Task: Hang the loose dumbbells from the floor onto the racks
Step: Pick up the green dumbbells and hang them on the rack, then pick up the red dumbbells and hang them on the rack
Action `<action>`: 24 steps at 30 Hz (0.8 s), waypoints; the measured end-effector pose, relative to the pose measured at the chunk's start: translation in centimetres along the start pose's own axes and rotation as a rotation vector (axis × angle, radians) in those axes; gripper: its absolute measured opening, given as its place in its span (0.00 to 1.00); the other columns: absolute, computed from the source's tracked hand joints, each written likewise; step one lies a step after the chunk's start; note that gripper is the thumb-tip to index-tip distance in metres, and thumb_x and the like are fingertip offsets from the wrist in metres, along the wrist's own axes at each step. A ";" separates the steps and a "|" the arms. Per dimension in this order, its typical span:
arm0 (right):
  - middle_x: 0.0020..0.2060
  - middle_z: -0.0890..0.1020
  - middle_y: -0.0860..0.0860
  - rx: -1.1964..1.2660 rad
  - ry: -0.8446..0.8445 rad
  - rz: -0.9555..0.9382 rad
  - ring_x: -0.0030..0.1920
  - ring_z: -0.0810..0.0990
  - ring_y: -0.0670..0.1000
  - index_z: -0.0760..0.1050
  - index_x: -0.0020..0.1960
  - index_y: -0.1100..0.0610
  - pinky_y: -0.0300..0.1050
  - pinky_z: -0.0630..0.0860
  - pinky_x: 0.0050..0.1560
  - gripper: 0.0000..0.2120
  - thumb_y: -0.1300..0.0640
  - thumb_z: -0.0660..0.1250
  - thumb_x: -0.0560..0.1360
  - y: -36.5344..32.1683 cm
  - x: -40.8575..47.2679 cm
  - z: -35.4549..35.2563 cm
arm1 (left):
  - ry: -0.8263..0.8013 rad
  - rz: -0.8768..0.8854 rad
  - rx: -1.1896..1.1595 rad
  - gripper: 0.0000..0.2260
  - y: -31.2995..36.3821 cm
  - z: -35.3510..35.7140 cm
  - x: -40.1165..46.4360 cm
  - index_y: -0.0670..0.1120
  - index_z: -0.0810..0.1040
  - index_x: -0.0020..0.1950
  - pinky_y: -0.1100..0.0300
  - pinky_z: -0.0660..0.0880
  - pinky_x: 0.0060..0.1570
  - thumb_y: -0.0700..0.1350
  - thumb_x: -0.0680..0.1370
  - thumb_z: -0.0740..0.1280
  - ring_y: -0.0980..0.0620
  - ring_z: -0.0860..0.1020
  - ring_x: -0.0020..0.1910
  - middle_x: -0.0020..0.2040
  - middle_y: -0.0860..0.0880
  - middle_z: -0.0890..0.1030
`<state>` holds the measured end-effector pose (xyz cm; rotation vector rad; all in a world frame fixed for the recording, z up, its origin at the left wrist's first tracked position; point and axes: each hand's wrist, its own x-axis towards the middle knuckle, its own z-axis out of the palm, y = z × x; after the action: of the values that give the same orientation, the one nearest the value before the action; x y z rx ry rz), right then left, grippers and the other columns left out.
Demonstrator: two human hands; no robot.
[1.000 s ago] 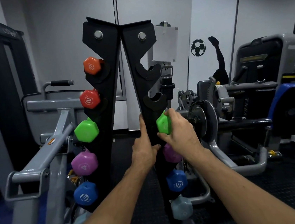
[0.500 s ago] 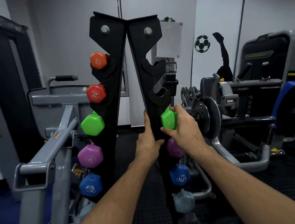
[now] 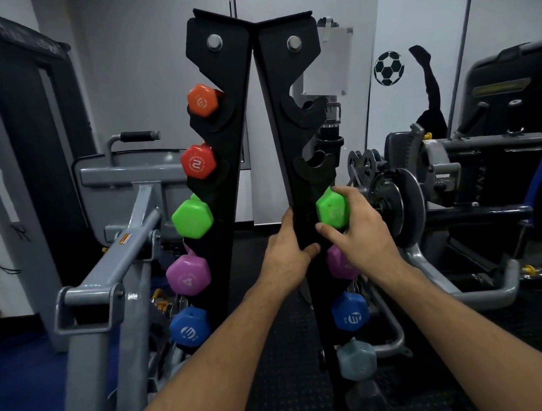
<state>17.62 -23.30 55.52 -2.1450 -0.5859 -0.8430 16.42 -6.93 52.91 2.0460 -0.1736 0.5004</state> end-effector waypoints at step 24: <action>0.45 0.83 0.44 0.182 -0.393 0.656 0.47 0.83 0.46 0.80 0.61 0.48 0.41 0.77 0.51 0.14 0.48 0.74 0.77 8.0 -31.8 7.4 | -0.177 -0.407 -0.074 0.27 -15.4 6.6 -19.2 0.50 0.69 0.78 0.54 0.65 0.76 0.58 0.82 0.66 0.55 0.70 0.74 0.75 0.52 0.73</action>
<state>3.83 -26.90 25.10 -2.1381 -0.1074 -0.0105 5.88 -6.38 29.74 1.9826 0.1174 0.0596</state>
